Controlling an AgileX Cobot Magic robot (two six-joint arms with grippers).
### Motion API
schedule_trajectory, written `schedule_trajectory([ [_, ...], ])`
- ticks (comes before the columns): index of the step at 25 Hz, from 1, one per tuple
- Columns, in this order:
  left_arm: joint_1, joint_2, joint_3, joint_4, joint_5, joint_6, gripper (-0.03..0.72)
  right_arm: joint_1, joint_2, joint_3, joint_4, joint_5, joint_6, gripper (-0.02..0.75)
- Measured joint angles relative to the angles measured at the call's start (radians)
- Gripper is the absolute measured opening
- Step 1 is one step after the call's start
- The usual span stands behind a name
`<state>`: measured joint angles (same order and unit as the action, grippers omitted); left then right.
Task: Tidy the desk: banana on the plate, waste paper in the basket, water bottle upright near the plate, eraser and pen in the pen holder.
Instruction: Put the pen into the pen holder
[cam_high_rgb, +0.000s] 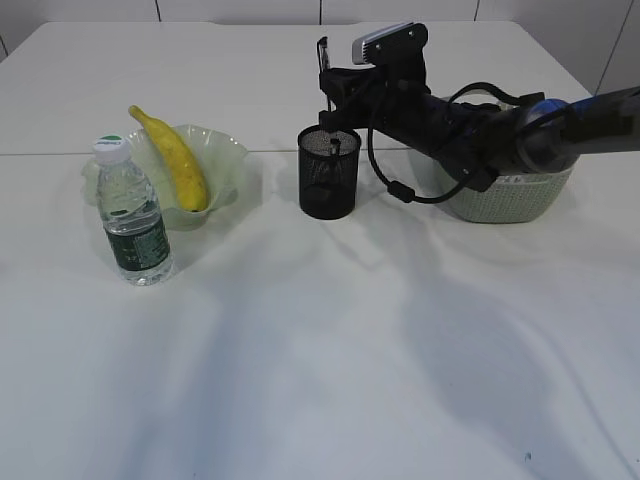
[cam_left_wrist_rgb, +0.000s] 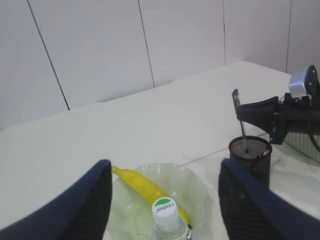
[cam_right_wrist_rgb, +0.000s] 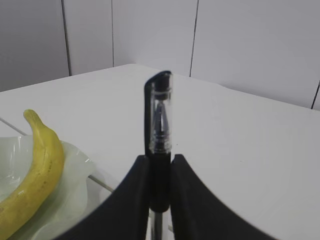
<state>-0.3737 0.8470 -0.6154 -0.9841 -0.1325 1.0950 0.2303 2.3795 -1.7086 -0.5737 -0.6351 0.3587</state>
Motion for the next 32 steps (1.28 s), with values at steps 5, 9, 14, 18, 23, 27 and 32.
schedule_trajectory([
  [5, 0.000, 0.000, 0.000, 0.000, 0.000, 0.000, 0.474, 0.000, 0.000, 0.000, 0.004, 0.000, 0.000, 0.123],
  [9, 0.000, 0.000, 0.000, -0.002, 0.000, 0.000, 0.474, 0.000, 0.000, 0.000, 0.004, 0.000, 0.000, 0.135],
  [14, 0.000, 0.000, 0.000, -0.002, 0.000, 0.000, 0.475, 0.000, 0.000, -0.015, 0.004, 0.000, 0.000, 0.145],
  [18, 0.000, 0.000, 0.000, -0.002, 0.000, 0.000, 0.474, 0.000, 0.000, -0.036, 0.004, 0.000, 0.011, 0.149],
  [23, 0.000, 0.000, 0.000, -0.002, 0.000, 0.000, 0.474, 0.000, 0.000, -0.040, 0.006, 0.008, 0.036, 0.156],
  [27, 0.000, 0.000, 0.000, 0.002, -0.015, 0.000, 0.474, 0.000, -0.005, -0.040, 0.006, 0.028, 0.038, 0.157],
  [32, 0.000, 0.000, 0.000, 0.014, -0.083, 0.000, 0.474, 0.000, -0.065, -0.040, 0.000, 0.053, 0.057, 0.157],
])
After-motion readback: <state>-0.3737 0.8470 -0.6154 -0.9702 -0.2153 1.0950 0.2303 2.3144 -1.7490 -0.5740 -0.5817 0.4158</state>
